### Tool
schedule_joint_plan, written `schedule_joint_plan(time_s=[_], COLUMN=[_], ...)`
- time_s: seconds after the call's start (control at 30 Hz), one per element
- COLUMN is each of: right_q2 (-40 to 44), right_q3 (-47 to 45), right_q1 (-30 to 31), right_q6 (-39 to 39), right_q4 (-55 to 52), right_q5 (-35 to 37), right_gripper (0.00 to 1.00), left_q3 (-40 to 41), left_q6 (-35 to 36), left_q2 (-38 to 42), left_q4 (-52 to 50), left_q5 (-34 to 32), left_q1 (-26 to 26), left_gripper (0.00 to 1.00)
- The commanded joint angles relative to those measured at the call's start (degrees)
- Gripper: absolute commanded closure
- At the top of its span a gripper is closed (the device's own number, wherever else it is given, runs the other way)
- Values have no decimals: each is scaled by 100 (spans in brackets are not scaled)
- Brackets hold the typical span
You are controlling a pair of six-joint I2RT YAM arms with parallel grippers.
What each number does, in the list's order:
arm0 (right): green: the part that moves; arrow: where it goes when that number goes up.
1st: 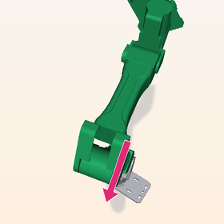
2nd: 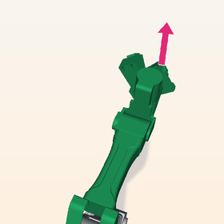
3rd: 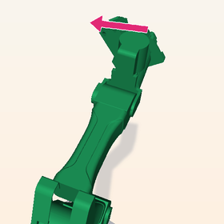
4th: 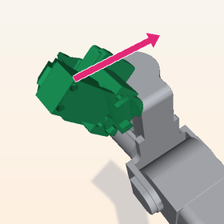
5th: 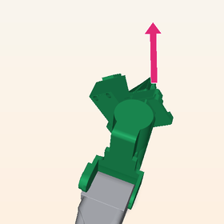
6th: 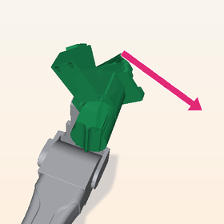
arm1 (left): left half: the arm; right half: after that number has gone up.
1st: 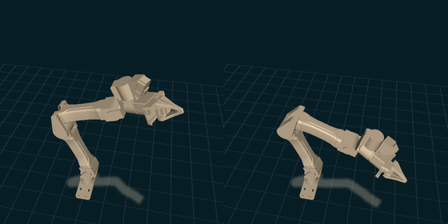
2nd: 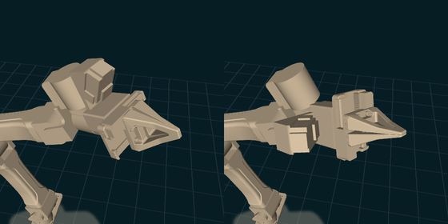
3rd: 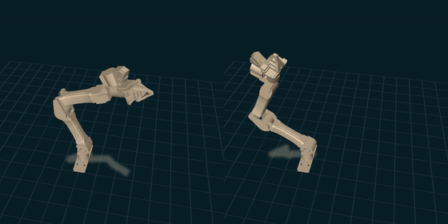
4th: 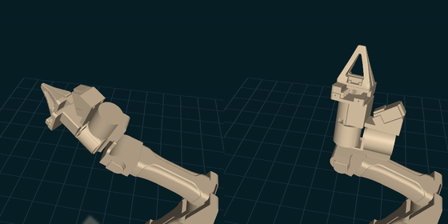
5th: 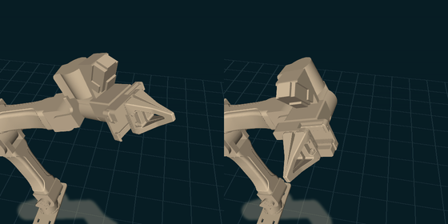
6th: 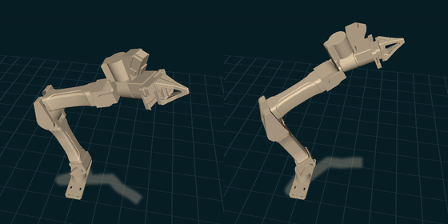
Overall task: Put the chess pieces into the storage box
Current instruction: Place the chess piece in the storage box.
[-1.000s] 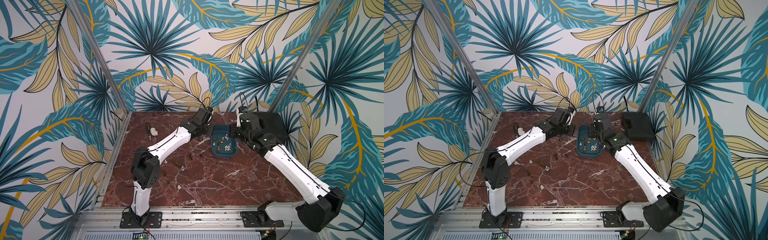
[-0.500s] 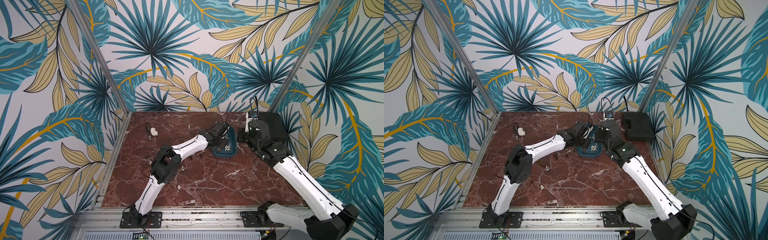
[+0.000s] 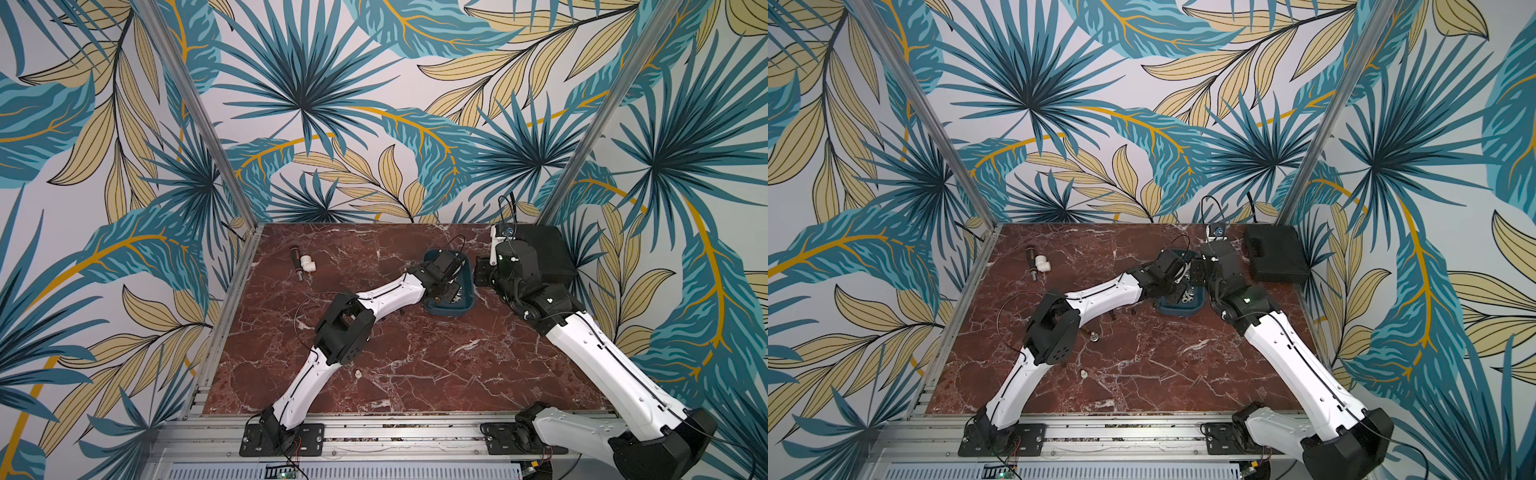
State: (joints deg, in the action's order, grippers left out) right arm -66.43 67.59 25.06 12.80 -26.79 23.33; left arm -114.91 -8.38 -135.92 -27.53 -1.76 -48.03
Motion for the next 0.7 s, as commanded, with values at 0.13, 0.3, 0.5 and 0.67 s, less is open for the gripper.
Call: schedule_joint_plan(time_s=[0.13,0.3,0.5,0.67], right_q2=[96,126,218,157], right_q3=[30,113,183,313], right_q1=[-10,-13,-18,-9], right_q6=[-93,-82,-76,-31], right_q4=[63,-47,-252,-227], right_q5=[-4,-65,-312,-844], right_gripper=[62,62,61,59], left_q3=[-323,-332,14,1009], left_q6=[132,148,135,70], left_q2=[-34,225,1111,2387], left_q4=[-110,-170,-178,62], left_q5=[-268,-371,-667,-1105], left_q1=[8,9,13,12], left_gripper=[73,72,72,72])
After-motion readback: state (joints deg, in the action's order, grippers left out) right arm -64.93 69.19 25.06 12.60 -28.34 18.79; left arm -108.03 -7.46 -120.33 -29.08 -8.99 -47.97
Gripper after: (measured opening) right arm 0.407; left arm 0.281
